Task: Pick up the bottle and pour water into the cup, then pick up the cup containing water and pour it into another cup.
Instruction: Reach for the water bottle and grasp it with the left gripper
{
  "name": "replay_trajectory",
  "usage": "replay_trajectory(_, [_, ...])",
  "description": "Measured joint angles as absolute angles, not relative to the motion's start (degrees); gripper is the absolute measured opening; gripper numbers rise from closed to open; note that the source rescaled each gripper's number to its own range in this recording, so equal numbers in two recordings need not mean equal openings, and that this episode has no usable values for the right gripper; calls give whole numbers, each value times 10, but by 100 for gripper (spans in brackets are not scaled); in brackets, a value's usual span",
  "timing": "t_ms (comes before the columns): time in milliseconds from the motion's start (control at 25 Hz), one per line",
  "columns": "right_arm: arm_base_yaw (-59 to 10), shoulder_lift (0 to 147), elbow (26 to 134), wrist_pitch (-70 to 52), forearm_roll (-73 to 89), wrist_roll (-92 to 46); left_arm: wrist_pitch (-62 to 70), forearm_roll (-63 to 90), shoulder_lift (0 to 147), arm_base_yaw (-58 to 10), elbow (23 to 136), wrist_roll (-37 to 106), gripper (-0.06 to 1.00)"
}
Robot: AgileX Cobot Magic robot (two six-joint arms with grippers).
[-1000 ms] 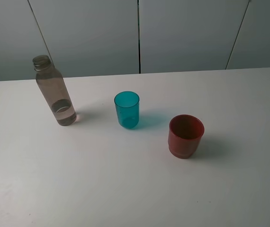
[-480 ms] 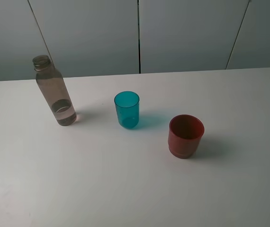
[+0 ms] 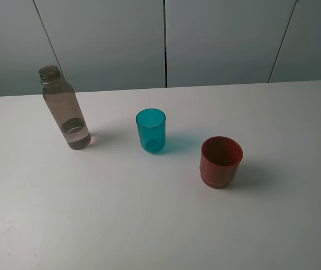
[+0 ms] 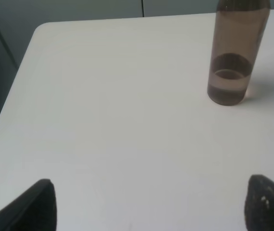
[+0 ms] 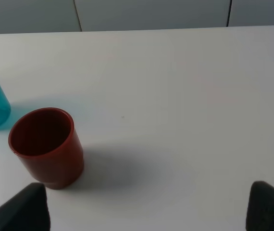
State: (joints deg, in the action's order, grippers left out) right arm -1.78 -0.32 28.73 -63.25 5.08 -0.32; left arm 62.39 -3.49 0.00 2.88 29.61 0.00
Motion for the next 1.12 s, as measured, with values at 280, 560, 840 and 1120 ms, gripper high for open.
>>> replay_trajectory(280, [-18,-3,287,-633,51,0,620,-36,0,29,296,0,100])
replay_trajectory(560, [-18,-3,287,-633,51,0,545,-50,59,27,304,0,100])
replay_trajectory(840, [-18,-3,287,-633,51,-3,364,3,207,-1,305,0,100])
replay_trajectory(1120, [-18,-3,287,-633,51,-3,202,31,352,-17,264,0,100])
